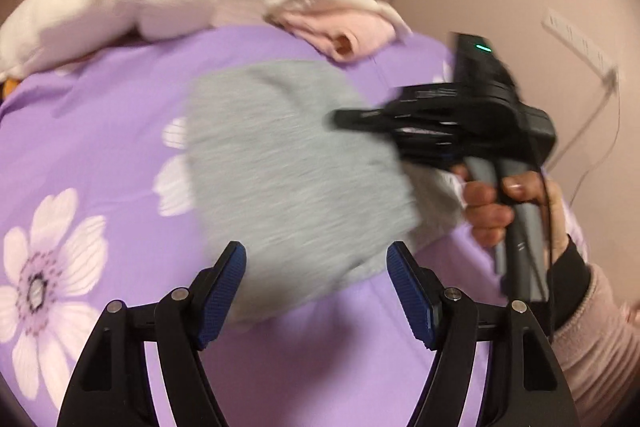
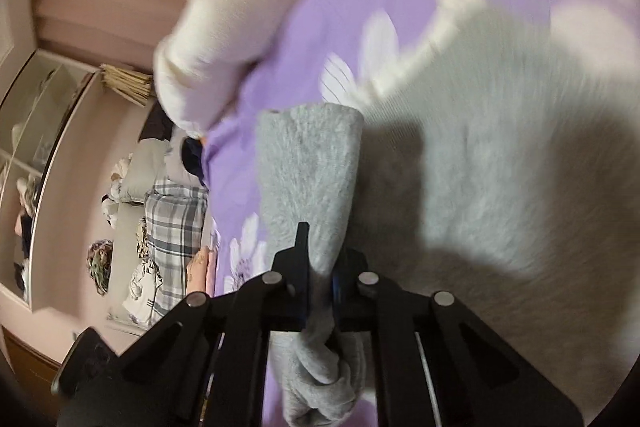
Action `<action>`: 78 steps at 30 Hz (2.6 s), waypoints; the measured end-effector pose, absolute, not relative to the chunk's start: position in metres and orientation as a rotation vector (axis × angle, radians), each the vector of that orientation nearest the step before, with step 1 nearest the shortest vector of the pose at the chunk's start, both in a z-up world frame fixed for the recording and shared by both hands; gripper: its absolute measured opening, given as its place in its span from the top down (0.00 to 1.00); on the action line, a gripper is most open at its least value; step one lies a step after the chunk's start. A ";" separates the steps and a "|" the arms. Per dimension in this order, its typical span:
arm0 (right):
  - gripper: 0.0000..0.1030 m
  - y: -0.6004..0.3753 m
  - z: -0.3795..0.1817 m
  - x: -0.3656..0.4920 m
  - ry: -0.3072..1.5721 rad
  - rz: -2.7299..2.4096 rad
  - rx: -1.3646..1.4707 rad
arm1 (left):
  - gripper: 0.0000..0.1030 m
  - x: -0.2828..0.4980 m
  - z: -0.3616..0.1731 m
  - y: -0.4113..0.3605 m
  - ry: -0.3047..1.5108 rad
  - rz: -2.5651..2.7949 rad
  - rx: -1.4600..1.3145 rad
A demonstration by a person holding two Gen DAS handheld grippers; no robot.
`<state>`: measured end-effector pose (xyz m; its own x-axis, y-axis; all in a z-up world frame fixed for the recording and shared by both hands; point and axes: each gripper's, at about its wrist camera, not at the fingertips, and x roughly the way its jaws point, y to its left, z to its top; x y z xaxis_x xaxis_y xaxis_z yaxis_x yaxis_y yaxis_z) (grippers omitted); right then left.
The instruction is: Fold small clothes
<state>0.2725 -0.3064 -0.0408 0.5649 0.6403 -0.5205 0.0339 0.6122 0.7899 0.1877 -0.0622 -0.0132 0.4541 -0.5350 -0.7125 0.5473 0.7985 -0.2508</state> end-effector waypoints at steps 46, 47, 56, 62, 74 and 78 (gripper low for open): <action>0.91 -0.369 0.018 0.227 0.756 0.297 0.610 | 0.29 0.220 -0.048 -0.031 0.992 -0.524 -0.178; 0.91 -0.378 0.014 0.225 0.766 0.292 0.622 | 0.29 0.220 -0.048 -0.035 0.991 -0.532 -0.180; 0.90 -0.392 -0.076 0.233 0.968 0.154 0.619 | 0.29 0.226 -0.026 -0.087 0.951 -0.612 -0.155; 0.87 -0.393 -0.077 0.232 0.973 0.161 0.614 | 0.29 0.231 -0.024 -0.127 0.931 -0.685 -0.092; 0.59 -0.380 -0.018 0.224 0.801 0.097 0.453 | 0.29 0.237 -0.071 -0.147 1.004 -0.674 0.028; 0.72 -0.356 -0.023 0.256 0.832 0.118 0.388 | 0.29 0.235 -0.072 -0.153 0.996 -0.673 0.048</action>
